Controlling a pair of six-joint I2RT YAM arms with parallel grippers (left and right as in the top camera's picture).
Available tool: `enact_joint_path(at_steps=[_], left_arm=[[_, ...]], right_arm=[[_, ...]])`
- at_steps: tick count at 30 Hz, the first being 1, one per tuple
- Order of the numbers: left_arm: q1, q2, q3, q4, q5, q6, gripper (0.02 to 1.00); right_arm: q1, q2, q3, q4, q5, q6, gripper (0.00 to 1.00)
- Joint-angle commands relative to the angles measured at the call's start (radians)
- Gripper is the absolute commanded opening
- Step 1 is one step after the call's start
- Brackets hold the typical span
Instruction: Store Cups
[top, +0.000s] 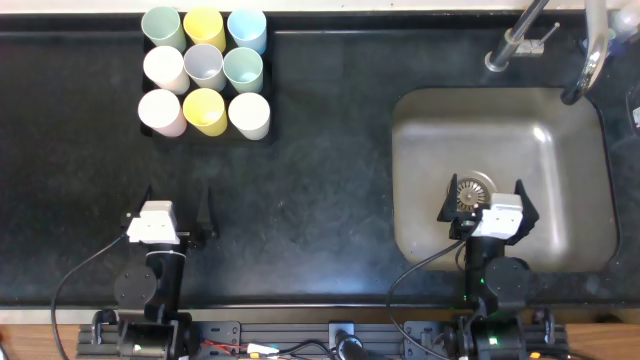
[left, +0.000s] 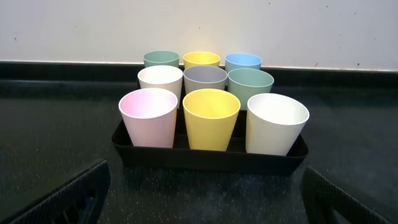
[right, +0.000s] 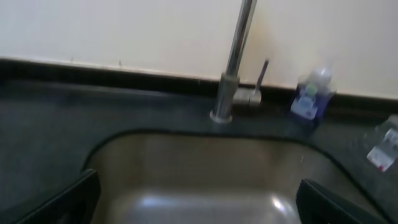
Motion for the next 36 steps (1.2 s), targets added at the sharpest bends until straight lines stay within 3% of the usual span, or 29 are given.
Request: enact_joint_path(at_steps=[1, 36], left_arm=[[0.011, -0.008, -0.002, -0.002, 0.007, 0.019, 0.998], [0.011, -0.008, -0.002, -0.002, 0.007, 0.019, 0.998]], right_arm=[[0.005, -0.058, -0.028, 0.001, -0.001, -0.002, 0.998], [0.005, -0.145, -0.028, -0.007, -0.004, -0.003, 0.998]])
